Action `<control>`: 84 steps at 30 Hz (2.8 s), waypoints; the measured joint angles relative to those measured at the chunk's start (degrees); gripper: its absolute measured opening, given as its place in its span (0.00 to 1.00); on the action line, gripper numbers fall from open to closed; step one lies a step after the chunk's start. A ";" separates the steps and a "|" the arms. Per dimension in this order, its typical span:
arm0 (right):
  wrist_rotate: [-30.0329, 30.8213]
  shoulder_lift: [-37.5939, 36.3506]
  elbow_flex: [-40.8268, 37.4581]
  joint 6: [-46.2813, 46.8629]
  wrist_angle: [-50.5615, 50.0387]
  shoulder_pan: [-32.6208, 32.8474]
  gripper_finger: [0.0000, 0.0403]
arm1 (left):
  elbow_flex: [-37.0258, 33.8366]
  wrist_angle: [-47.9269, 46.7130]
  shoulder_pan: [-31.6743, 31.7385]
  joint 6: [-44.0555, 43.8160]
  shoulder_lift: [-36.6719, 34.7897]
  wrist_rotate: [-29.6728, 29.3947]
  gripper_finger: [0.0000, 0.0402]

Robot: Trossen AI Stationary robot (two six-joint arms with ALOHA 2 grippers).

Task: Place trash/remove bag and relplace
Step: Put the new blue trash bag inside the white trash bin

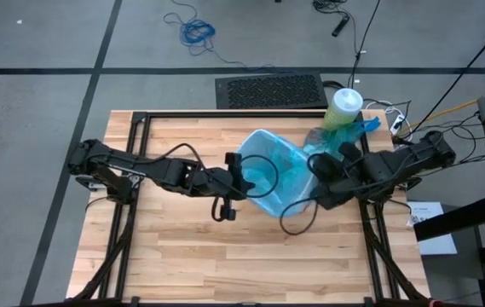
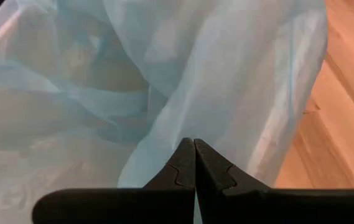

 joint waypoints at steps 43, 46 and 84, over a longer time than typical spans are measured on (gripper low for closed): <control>-0.38 2.37 -6.74 -8.18 17.88 -6.39 0.00 | -16.41 13.41 -2.95 -7.34 -12.12 -4.10 0.00; 0.14 2.36 -7.51 -8.51 20.02 -6.34 0.00 | -18.33 17.56 -1.90 -7.10 -12.12 -7.36 0.00; 1.26 4.52 -11.99 -10.61 28.42 -5.03 0.00 | -31.57 37.59 -3.97 -13.51 -15.54 -7.76 0.00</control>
